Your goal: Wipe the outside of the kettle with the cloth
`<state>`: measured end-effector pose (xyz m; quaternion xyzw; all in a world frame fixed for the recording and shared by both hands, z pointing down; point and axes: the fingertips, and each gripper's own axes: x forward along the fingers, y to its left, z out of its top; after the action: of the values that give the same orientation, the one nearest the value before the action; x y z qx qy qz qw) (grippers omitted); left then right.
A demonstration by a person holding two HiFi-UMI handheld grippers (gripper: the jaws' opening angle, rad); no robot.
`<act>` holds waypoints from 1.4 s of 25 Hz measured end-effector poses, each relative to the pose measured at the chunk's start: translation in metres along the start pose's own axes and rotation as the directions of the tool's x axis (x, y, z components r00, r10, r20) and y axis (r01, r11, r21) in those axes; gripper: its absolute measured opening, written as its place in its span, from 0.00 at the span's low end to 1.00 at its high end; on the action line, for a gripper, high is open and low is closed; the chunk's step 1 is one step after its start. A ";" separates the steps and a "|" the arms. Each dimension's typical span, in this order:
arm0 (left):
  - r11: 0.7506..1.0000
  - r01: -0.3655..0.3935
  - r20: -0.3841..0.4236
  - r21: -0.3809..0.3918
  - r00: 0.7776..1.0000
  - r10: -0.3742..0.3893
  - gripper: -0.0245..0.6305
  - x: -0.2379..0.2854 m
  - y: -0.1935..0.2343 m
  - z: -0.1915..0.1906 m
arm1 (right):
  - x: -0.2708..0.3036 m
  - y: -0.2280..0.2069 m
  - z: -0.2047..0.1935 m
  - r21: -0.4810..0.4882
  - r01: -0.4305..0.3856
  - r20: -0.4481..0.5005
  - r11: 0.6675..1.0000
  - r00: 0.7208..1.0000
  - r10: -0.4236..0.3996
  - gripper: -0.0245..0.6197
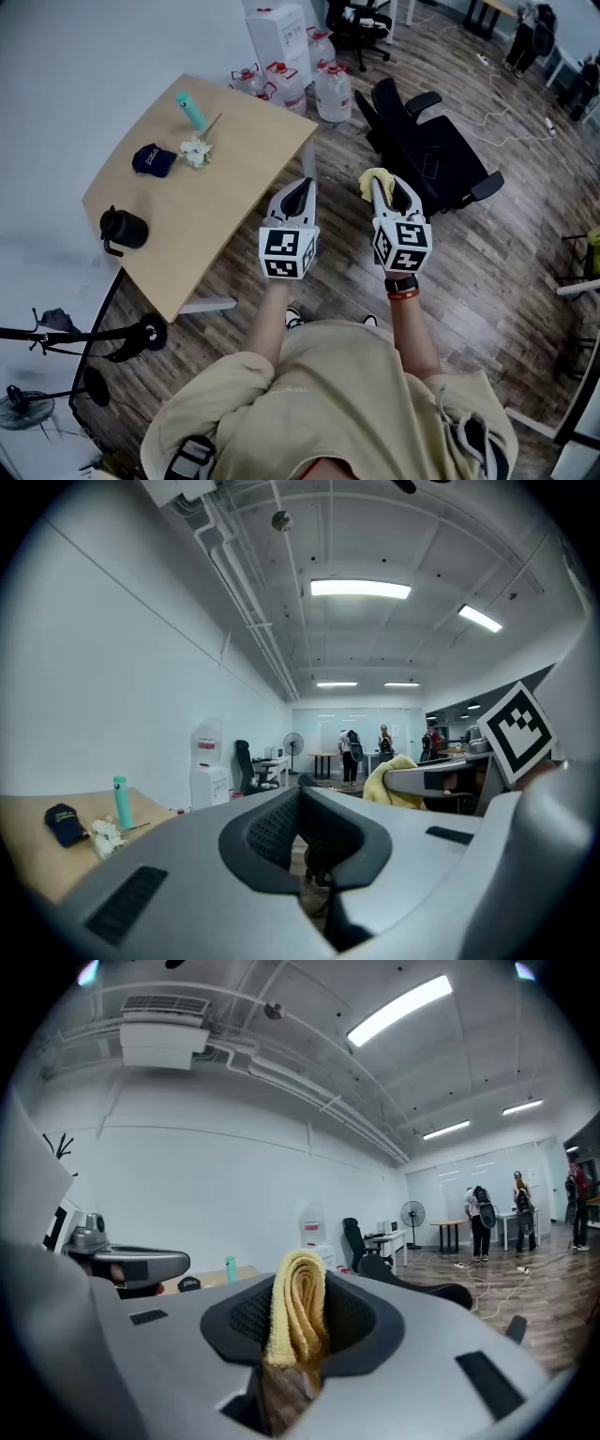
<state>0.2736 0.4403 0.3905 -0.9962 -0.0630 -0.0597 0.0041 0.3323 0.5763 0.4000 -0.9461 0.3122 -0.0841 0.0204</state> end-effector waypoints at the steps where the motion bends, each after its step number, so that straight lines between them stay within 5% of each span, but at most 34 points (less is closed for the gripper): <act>1: 1.000 -0.010 0.000 -0.002 1.000 0.010 0.07 -0.006 0.014 0.000 | 0.006 0.015 -0.001 0.000 -0.010 0.000 1.000 1.000 0.010 0.24; 9: 0.989 -0.146 -0.006 -0.020 0.989 0.146 0.07 -0.081 0.148 -0.009 | 0.067 0.168 -0.006 -0.006 -0.166 -0.007 0.986 0.986 0.166 0.24; 15: 0.954 -0.296 -0.013 -0.041 0.955 0.296 0.07 -0.160 0.249 -0.019 | 0.104 0.298 -0.015 -0.011 -0.316 -0.030 0.949 0.949 0.315 0.24; 23: 0.876 -0.476 -0.031 -0.075 0.880 0.475 0.07 -0.263 0.354 -0.037 | 0.129 0.461 -0.027 -0.024 -0.515 -0.072 0.857 0.856 0.512 0.25; 35: 0.701 -0.699 -0.045 -0.139 0.712 0.701 0.07 -0.353 0.431 -0.060 | 0.138 0.616 -0.048 -0.045 -0.769 -0.138 0.637 0.637 0.759 0.25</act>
<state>-0.0271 -0.0326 0.4081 -0.9433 0.3243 -0.0526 -0.0467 0.0715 -0.0011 0.4114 -0.7191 0.6873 -0.1022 -0.0098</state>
